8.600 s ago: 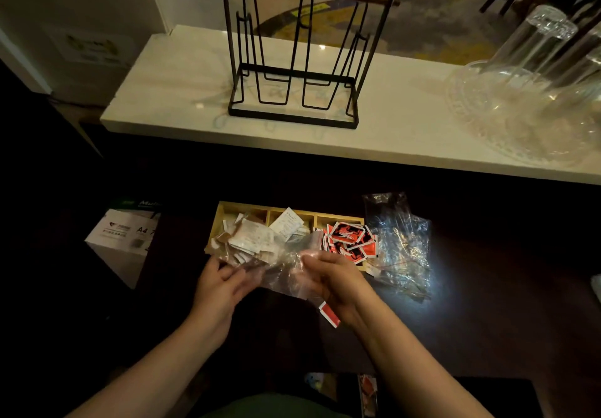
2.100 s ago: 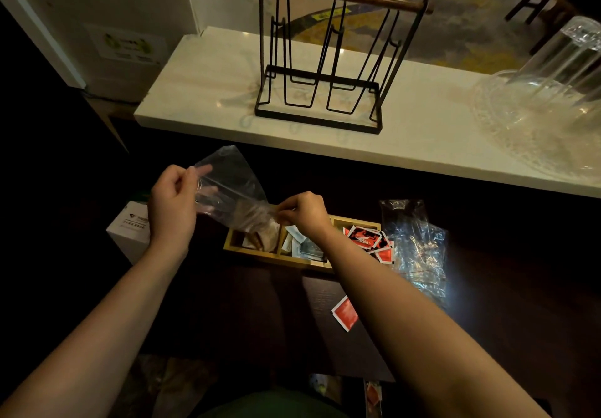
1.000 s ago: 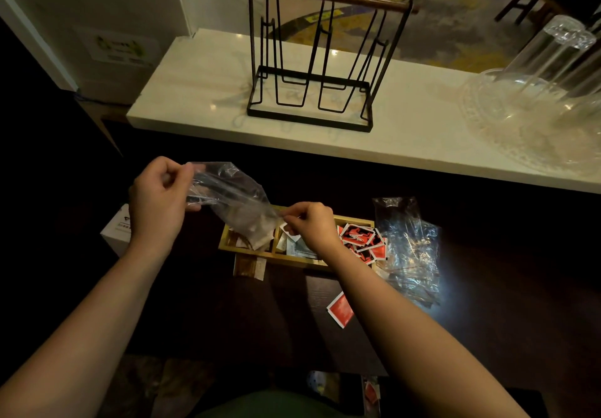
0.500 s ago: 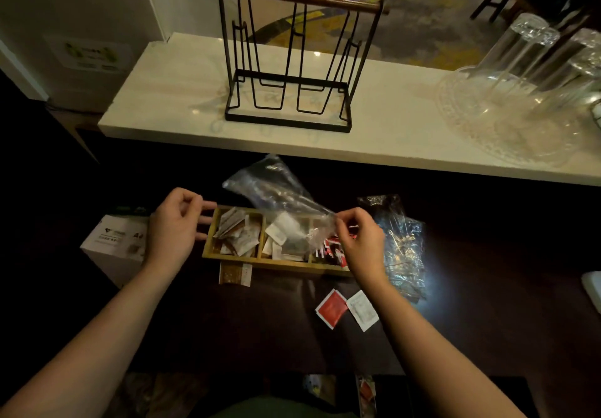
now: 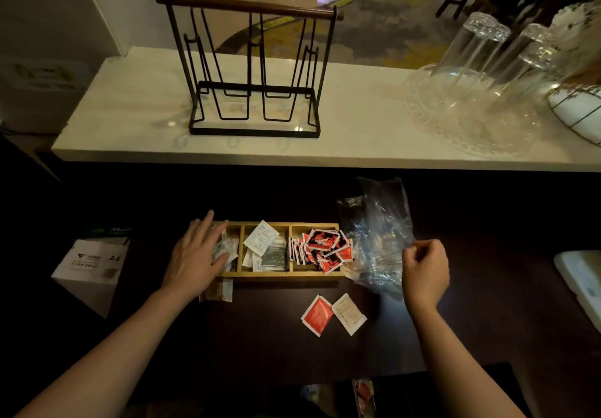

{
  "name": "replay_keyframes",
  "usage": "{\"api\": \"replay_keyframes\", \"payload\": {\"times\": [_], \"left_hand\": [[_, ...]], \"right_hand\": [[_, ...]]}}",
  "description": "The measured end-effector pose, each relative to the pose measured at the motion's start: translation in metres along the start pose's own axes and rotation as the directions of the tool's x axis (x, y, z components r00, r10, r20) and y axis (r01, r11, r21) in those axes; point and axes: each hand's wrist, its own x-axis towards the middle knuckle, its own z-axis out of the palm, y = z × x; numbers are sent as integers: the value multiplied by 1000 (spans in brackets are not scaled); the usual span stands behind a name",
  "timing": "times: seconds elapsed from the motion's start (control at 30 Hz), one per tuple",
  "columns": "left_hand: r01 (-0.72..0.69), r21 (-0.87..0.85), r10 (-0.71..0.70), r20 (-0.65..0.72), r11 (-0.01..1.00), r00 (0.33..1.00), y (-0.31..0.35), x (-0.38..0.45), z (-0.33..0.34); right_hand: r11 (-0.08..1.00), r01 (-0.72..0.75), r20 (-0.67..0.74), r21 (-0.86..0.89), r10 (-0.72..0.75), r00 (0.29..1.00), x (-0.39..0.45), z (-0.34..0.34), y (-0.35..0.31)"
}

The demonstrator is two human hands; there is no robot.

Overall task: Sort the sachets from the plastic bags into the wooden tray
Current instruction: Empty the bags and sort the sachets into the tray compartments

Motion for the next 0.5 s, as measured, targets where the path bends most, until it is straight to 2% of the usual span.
{"api": "replay_keyframes", "payload": {"times": [0.1,0.27,0.5], "left_hand": [[14,-1,-14,63,1000,998,-3,8,6],[-81,155,65,106,985,992,-10,10,20],[-120,317,102,71,941,992,-9,4,25]], "right_hand": [[992,18,68,-122,-10,998,4,7,14],[959,60,232,-277,6,973,9,20,21],[911,49,230,-409,50,972,11,24,5]]}}
